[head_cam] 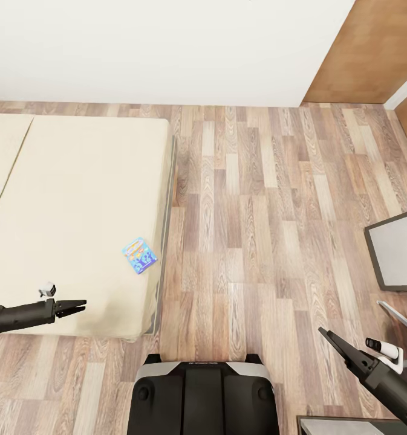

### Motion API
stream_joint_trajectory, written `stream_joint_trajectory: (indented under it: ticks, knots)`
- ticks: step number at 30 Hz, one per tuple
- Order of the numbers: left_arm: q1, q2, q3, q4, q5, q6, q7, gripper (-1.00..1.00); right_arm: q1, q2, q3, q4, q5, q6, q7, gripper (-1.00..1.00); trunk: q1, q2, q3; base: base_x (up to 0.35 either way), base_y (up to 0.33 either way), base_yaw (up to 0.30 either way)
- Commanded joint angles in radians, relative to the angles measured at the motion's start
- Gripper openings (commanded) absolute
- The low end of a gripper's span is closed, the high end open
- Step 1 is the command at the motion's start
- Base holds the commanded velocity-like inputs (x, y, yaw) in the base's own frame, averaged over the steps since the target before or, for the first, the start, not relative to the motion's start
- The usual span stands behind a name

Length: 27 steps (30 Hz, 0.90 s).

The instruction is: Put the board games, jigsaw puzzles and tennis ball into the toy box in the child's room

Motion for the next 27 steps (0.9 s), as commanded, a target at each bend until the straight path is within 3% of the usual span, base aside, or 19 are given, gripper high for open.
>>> stream_joint_trajectory:
  ticks: [1,12,27]
  knots:
    - [0.0,0.0,-0.001,0.0,0.001,0.01,-0.004,1.0,0.0,0.0,0.0,-0.001,-0.006,0.007,-0.001,1.0,0.001,-0.002,-0.001,0.0,0.0,0.0]
    - [0.0,0.0,-0.001,0.0,0.001,0.01,-0.004,1.0,0.0,0.0,0.0,-0.001,-0.006,0.007,0.0,1.0,0.001,-0.002,0.0,0.0,0.0,0.0]
    - [0.0,-0.001,-0.001,0.0,0.001,0.011,-0.004,1.0,0.0,0.0,-0.001,-0.001,-0.006,0.007,0.002,1.0,0.001,-0.002,0.023,0.0,0.0,0.0]
